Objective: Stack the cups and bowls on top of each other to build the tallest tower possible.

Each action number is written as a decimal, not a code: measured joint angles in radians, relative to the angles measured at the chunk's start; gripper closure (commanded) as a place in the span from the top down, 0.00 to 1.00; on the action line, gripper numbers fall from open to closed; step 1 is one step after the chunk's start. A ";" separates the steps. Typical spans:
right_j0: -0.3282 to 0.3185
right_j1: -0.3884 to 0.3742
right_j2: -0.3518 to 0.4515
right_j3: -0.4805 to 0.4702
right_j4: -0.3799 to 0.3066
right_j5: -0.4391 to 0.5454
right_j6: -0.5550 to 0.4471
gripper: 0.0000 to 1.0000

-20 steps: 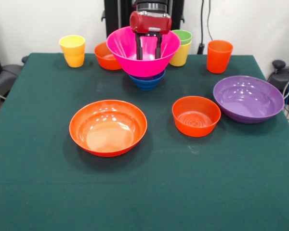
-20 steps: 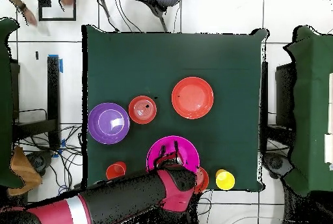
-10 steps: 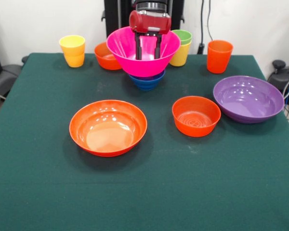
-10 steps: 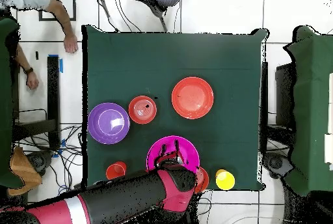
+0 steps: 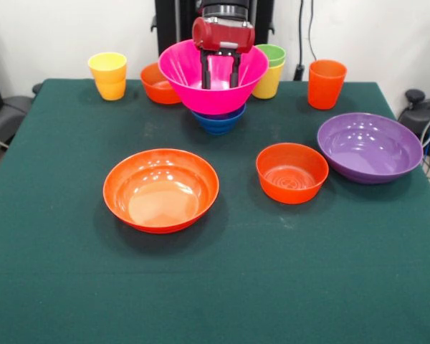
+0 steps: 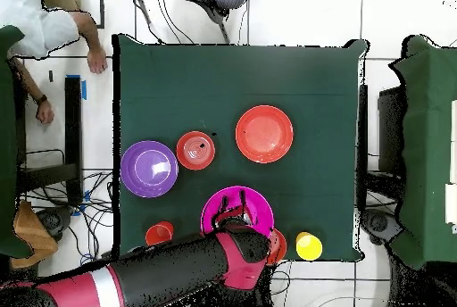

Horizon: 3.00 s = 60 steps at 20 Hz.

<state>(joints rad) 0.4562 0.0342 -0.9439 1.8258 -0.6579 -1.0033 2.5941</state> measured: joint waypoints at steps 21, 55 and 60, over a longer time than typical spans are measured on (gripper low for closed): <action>0.008 0.036 -0.010 0.000 0.038 -0.009 0.000 1.00; 0.020 0.071 -0.048 0.000 0.122 -0.093 0.000 1.00; 0.028 0.082 -0.052 0.000 0.122 -0.093 0.000 1.00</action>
<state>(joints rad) 0.4842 0.1163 -0.9958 1.8253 -0.5360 -1.0965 2.5941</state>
